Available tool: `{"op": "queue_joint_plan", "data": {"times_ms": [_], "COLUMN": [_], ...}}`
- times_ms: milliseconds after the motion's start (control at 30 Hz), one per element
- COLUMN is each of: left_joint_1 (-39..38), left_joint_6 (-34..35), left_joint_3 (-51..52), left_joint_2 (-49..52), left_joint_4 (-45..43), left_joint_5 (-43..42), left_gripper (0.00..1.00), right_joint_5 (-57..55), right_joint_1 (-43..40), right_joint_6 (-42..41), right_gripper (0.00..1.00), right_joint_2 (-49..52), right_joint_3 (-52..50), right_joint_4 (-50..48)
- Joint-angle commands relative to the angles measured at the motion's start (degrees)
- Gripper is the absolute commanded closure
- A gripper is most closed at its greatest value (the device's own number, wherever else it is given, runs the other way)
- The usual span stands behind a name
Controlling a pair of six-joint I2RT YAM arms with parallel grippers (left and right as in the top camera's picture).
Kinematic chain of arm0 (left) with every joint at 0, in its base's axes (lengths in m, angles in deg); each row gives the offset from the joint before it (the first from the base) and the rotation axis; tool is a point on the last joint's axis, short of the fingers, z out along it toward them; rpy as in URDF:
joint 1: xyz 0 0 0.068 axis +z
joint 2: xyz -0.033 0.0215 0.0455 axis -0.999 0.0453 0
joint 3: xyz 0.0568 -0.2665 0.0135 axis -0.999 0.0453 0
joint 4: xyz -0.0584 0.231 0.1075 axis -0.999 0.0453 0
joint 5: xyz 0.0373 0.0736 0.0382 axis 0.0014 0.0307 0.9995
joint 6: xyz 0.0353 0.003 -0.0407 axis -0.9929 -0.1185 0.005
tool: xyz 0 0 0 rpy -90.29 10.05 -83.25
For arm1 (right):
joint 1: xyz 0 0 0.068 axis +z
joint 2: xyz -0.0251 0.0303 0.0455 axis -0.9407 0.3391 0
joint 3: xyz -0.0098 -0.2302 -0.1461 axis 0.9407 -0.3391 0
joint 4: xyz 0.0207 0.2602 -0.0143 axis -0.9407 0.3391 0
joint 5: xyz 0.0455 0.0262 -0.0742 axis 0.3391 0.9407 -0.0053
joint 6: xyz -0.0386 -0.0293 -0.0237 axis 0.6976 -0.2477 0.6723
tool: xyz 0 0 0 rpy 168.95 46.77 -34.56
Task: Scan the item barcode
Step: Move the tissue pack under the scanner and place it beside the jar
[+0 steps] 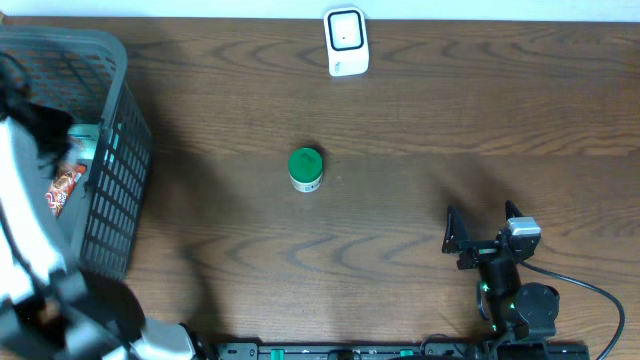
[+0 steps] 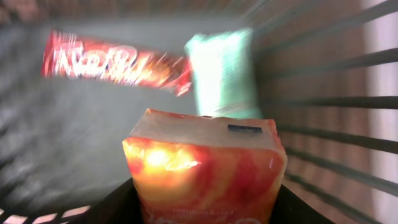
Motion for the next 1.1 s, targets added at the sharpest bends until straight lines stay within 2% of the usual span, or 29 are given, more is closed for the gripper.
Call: {"op": "queue_joint_plan", "data": {"times_ms": [0,100,167,267,400,567,767,1067], "left_joint_1": [0.1,0.1,-0.5,-4.1,-15.0,-33.6,-53.9,-67.9], "left_joint_6": [-0.9,0.0,0.0,0.0,-0.3,-4.7,-19.9,-41.3], "left_joint_3": [-1.8,-1.8,-1.8,-1.8,-1.6,-1.2,-1.2,-1.2], "left_joint_2": [-12.2,-19.0,-22.7,-26.2,-26.8,-21.9,-9.5,8.5], "left_joint_4": [-1.4,-2.3,-2.8,-3.7,-4.1,-7.2,-11.5,-9.9], "left_joint_5": [-4.2,-9.7,-16.6,-24.6,-25.3,-23.1,-19.2,-18.8], "left_gripper": [0.44,0.44,0.43,0.44,0.44,0.44,0.43,0.44], "right_joint_5": [-0.1,-0.1,-0.1,-0.1,-0.1,-0.1,-0.1,-0.1], "right_joint_1": [0.3,0.3,0.3,0.3,0.3,0.3,0.3,0.3], "right_joint_6": [-0.7,-0.7,-0.6,-0.6,-0.6,-0.6,-0.6,-0.7], "right_gripper": [0.01,0.01,0.01,0.01,0.01,0.01,0.01,0.01], "right_joint_2": [-0.3,-0.3,-0.3,-0.3,-0.3,-0.2,-0.2,-0.2], "right_joint_3": [-0.1,-0.1,-0.1,-0.1,-0.1,-0.1,-0.1,-0.1], "right_joint_4": [0.2,0.2,0.2,0.2,0.2,0.2,0.2,0.2]}}
